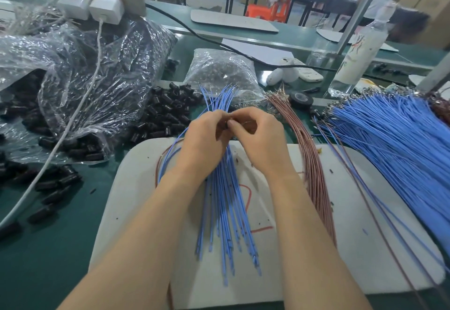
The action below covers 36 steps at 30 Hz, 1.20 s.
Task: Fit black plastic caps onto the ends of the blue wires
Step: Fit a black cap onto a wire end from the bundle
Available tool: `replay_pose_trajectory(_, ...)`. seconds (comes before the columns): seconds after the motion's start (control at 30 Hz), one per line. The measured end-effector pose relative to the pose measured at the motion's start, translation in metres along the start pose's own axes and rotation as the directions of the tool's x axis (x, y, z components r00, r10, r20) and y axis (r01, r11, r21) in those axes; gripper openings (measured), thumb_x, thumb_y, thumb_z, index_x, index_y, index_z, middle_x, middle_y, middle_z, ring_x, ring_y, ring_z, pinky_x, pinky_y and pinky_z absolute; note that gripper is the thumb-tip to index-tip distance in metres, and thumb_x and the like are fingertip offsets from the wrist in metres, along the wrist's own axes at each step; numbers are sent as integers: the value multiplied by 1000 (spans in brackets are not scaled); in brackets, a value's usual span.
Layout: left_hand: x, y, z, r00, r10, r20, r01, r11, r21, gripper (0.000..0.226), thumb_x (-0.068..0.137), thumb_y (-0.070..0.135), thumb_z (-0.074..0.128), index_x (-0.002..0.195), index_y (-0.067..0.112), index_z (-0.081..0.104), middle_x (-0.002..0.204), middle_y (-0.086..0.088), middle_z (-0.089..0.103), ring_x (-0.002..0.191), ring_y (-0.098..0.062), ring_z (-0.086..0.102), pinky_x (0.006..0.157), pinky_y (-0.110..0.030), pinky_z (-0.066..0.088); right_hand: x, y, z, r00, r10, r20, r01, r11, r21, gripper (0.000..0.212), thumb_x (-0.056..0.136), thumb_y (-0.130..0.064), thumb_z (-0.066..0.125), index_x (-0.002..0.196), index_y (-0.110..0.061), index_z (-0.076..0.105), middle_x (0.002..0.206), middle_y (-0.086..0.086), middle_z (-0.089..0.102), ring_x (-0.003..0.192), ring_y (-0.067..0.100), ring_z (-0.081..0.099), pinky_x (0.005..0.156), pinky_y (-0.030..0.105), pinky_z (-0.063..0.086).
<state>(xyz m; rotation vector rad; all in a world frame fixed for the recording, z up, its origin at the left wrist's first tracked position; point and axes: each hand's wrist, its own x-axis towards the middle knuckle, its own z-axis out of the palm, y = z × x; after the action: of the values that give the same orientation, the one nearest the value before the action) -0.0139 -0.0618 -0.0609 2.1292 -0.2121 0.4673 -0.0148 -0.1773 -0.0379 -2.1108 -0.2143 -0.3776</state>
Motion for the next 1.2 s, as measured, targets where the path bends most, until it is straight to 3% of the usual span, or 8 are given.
replay_pose_trajectory(0.17,0,-1,1,1000,20,0,-20,992,122,14,87,14,63,101,14,66,95,-3,63,77,-17,55,75,-28,45,2,4,6,994,4,-108,-1,1000,30,11,83,-7,68,84,-15,61,69,-16,58,64,-4,57,64,5,43)
replay_pose_trajectory(0.3,0,0,-3,1000,15,-20,-11,979,205,12,89,13,59,97,11,68,95,-6,64,81,-24,57,78,-37,45,3,4,5,995,34,-89,-29,998,61,8,83,-8,69,82,-14,62,69,-14,60,62,-8,57,63,4,42)
replay_pose_trajectory(0.5,0,3,-3,1000,-13,-8,14,978,209,13,91,13,58,97,8,68,93,-6,62,81,-24,55,77,-33,44,3,-1,-4,989,148,-28,-143,979,144,6,87,-12,64,91,-11,69,87,4,71,84,19,68,86,40,54)
replay_pose_trajectory(0.67,14,15,-8,995,-57,-76,64,993,94,13,90,14,61,98,8,69,83,1,64,77,-17,60,77,-26,47,33,16,-28,923,233,-306,-319,908,-271,33,92,-8,47,119,-17,63,122,9,57,107,22,55,92,29,40)
replay_pose_trajectory(0.8,42,31,-7,996,-80,-44,81,997,9,13,90,18,63,97,9,70,71,11,60,66,0,55,59,-2,41,59,34,-27,911,339,-237,-409,822,-396,35,91,-6,48,120,-19,63,133,13,44,114,30,50,96,36,41)
replay_pose_trajectory(0.9,62,33,-2,984,-177,15,178,983,-55,13,90,20,63,86,10,70,71,5,64,65,-4,58,67,-17,46,73,45,-20,905,361,-227,-426,765,-483,37,91,-6,51,120,-25,63,137,12,41,119,33,46,102,43,38)
replay_pose_trajectory(1.0,78,27,1,928,-368,60,371,889,-268,22,90,16,64,68,12,64,72,-6,68,66,-14,62,76,-29,55,84,52,-15,900,372,-228,-434,709,-557,37,92,-11,52,125,-27,59,137,13,40,120,33,42,102,44,35)
replay_pose_trajectory(1.2,89,24,-2,788,-582,199,533,485,-693,14,89,3,62,76,0,58,58,-3,63,49,-7,62,52,-15,51,93,62,-12,876,396,-274,-480,667,-570,34,91,-14,56,124,-20,59,136,14,41,121,31,42,103,42,34)
